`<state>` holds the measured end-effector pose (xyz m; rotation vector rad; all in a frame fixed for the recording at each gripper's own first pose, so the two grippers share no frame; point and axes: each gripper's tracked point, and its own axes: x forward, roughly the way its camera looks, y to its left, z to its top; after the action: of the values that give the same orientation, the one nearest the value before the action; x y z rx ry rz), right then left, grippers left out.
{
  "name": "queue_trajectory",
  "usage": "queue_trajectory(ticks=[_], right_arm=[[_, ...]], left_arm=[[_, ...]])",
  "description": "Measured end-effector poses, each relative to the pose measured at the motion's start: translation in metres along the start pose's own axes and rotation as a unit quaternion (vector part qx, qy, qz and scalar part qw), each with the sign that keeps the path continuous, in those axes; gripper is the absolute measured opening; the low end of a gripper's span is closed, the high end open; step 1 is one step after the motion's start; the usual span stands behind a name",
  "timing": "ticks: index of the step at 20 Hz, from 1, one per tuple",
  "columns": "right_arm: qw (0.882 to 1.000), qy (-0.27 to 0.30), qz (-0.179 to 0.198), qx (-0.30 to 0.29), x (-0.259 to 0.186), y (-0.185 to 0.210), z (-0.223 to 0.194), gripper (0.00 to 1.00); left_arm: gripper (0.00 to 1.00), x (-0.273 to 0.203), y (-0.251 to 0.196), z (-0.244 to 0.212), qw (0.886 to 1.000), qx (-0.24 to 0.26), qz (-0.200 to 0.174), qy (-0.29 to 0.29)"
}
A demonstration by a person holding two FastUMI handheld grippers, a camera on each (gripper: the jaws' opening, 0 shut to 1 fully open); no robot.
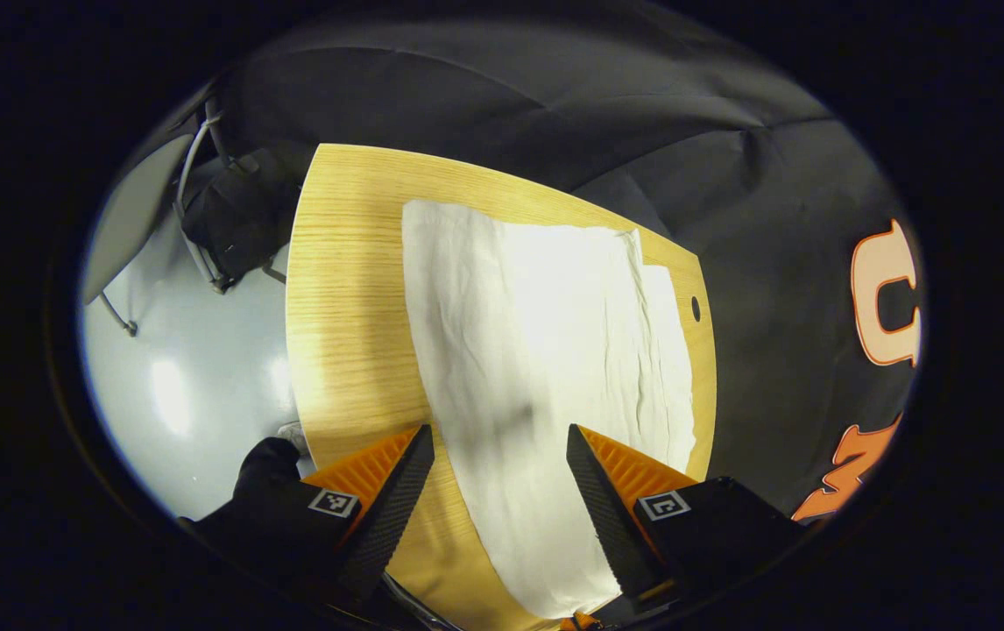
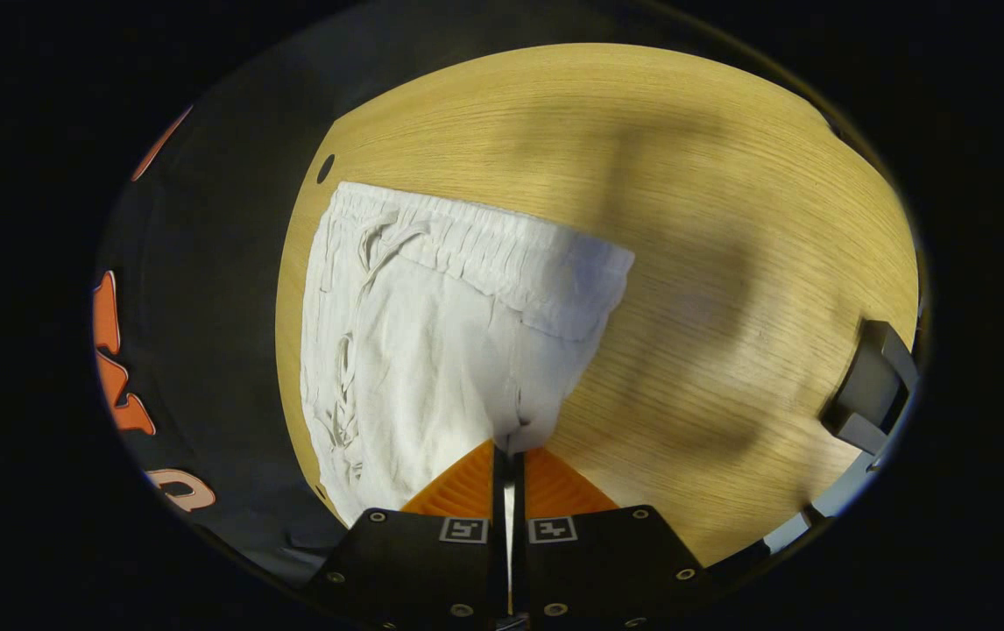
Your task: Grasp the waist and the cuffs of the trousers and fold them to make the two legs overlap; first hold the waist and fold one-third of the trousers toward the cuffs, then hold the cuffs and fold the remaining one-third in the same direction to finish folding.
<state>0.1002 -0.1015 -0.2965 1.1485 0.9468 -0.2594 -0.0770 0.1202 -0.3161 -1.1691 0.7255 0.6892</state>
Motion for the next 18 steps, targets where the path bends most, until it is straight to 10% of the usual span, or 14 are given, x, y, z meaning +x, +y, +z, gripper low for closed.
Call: queue_trajectory(ticks=[5,9,12,13,18], right_arm=[[1.0,0.002,0.005,0.013,0.0,0.002,-0.001,0.03],[1.0,0.001,0.009,0.019,-0.001,0.002,-0.001,0.02],[1.0,0.002,0.008,0.015,-0.001,0.002,-0.001,0.02],[1.0,0.006,0.006,0.013,-0.001,0.001,-0.002,0.02],[1.0,-0.01,0.012,0.021,-0.011,0.009,0.0,0.03]], left_arm=[[0.94,0.013,0.0,0.004,1.0,0.005,0.003,0.001],[0.32,0.023,0.006,0.005,1.0,0.008,0.022,0.005],[0.24,0.03,0.005,0.003,1.0,0.018,0.019,0.018],[0.08,0.031,0.004,0.002,0.999,0.019,0.022,0.021],[0.05,0.025,0.0,0.004,0.994,0.081,0.065,0.033]])
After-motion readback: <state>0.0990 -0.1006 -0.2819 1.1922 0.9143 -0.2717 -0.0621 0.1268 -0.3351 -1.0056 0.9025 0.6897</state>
